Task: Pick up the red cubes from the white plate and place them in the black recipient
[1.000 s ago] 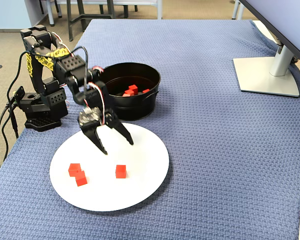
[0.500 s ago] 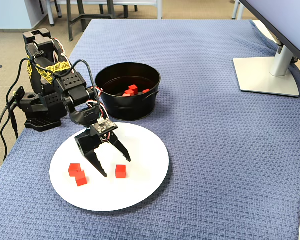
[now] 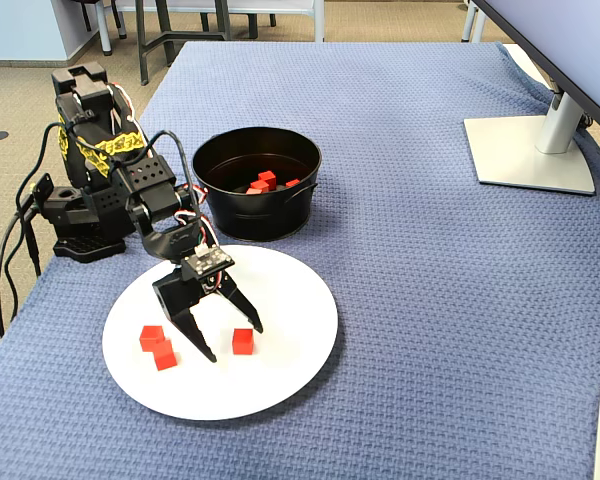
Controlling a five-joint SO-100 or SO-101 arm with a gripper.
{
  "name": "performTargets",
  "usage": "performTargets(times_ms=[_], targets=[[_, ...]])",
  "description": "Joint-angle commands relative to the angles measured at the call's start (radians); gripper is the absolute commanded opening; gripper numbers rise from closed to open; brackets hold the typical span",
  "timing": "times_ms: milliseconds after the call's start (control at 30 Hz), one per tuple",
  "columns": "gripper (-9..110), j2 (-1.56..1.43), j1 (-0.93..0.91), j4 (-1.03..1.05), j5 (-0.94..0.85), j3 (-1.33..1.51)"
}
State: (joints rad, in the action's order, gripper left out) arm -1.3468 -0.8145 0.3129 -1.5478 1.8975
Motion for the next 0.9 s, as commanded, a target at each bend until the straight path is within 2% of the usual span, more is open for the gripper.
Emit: performTargets(times_ms=[0, 333, 867], targets=[[27, -0.002, 0.026, -0.067, 0.006, 0.000], [26, 0.052, 0.044, -0.127, 0.038, 0.015], [15, -0.026, 0.094, -0.170, 0.060, 0.160]])
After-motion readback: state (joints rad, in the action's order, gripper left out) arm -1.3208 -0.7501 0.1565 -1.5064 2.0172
